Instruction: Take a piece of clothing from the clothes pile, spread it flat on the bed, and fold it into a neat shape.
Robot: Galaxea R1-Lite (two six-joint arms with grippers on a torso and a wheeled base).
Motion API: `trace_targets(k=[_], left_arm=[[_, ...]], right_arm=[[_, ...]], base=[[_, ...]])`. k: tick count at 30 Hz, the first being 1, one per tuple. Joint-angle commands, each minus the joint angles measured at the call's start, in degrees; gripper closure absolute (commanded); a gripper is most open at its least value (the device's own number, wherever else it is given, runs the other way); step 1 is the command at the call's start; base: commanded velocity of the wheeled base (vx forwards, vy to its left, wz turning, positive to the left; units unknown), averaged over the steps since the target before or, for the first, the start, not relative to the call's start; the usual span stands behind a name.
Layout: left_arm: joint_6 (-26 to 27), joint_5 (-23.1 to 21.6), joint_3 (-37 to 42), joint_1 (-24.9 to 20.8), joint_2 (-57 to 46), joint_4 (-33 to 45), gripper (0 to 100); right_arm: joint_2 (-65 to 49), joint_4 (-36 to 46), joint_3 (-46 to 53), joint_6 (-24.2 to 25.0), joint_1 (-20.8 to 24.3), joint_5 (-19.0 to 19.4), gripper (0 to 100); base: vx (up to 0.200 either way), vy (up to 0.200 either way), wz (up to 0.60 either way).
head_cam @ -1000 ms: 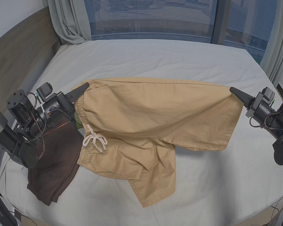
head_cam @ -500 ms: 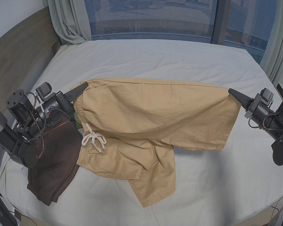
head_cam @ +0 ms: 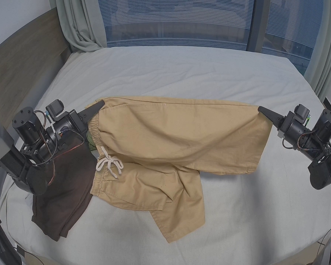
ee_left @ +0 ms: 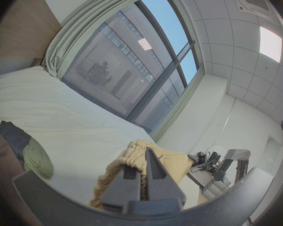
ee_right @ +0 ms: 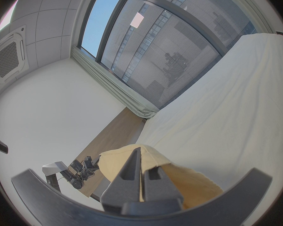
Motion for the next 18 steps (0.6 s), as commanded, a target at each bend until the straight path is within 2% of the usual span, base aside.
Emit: trace_targets(k=[1,18], left_arm=[[-0.2,0.32,-1.65,0.26,1.54,0.05,100],[-0.38,4.45,-9.12,-0.09,8.04,0.14,100]], right_arm=[[2.79,0.13,-2.66,0.02,-0.6,0.12,100],[9.82,1.09,-10.84,0.29,-1.48,0.12,100]], base=[[0.0,0.0,0.0],[0.0,0.0,0.0]])
